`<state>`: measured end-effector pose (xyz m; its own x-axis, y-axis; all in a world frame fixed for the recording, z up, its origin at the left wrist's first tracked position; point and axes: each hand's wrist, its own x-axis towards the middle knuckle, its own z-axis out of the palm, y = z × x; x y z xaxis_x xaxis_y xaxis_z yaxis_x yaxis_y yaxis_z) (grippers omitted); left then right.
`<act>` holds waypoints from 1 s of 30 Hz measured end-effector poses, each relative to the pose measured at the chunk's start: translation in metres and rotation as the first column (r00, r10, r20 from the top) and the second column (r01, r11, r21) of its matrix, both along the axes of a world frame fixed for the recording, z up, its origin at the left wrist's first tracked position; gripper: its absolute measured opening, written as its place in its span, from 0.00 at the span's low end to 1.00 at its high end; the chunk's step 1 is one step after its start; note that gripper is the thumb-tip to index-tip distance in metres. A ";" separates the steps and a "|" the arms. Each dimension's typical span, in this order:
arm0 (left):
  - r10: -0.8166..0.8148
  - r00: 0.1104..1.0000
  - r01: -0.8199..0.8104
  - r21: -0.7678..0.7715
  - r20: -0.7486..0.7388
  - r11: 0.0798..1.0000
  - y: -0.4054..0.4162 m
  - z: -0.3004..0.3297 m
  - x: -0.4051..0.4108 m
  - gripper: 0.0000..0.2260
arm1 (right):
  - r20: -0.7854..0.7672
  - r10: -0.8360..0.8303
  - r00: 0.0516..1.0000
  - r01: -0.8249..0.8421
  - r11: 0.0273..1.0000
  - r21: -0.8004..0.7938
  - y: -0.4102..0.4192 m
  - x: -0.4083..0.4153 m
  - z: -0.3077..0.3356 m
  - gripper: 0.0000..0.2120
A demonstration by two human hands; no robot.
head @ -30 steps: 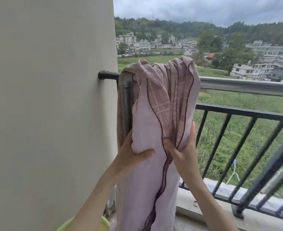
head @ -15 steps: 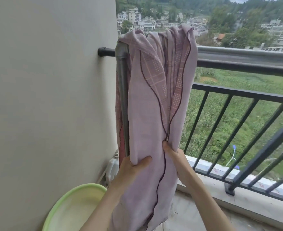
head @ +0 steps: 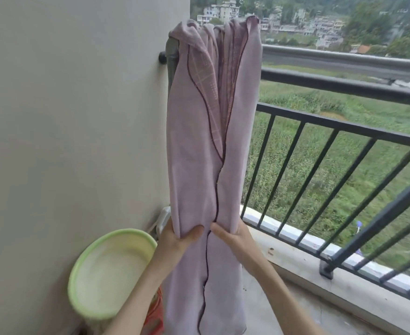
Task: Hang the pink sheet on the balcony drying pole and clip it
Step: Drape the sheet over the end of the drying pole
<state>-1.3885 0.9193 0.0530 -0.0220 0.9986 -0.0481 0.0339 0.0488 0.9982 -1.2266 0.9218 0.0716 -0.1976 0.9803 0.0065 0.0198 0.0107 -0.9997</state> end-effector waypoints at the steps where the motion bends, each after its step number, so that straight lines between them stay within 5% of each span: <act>1: 0.020 1.000 -0.019 0.025 -0.016 1.000 -0.004 -0.001 0.001 0.24 | 0.028 -0.029 0.999 0.028 0.999 0.036 -0.009 -0.001 -0.005 0.09; 4: 0.033 0.999 -0.030 0.062 -0.042 0.998 -0.016 -0.008 0.003 0.30 | 0.062 -0.128 0.990 0.124 0.990 0.070 -0.032 -0.004 -0.025 0.13; 10: -0.013 0.996 0.016 0.036 -0.091 0.999 -0.052 -0.033 -0.012 0.22 | 0.113 -0.254 0.961 0.254 0.967 0.010 -0.076 -0.020 -0.056 0.21; 17: -0.054 0.998 0.054 -0.004 -0.043 0.999 -0.090 -0.035 -0.031 0.14 | 0.119 -0.378 0.918 0.384 0.923 -0.027 -0.129 -0.040 -0.072 0.11; 21: -0.144 0.986 0.136 -0.095 -0.085 0.986 -0.107 -0.047 -0.037 0.19 | 0.149 -0.416 0.897 0.421 0.907 -0.007 -0.142 -0.038 -0.073 0.09; 27: -0.278 0.943 0.209 -0.325 -0.182 0.922 -0.133 -0.096 -0.035 0.10 | 0.204 -0.340 0.918 0.389 0.873 -0.295 -0.138 -0.019 -0.089 0.05; 30: -0.255 0.940 0.148 -0.405 -0.225 0.902 -0.145 -0.120 -0.039 0.18 | 0.205 -0.263 0.943 0.326 0.857 -0.399 -0.145 -0.014 -0.098 0.10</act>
<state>-1.4276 0.7738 -0.0669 0.1124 0.8898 -0.4423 0.3449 0.3826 0.8571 -1.2409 0.7765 -0.0268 0.1331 0.8948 -0.4262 0.0927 -0.4394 -0.8935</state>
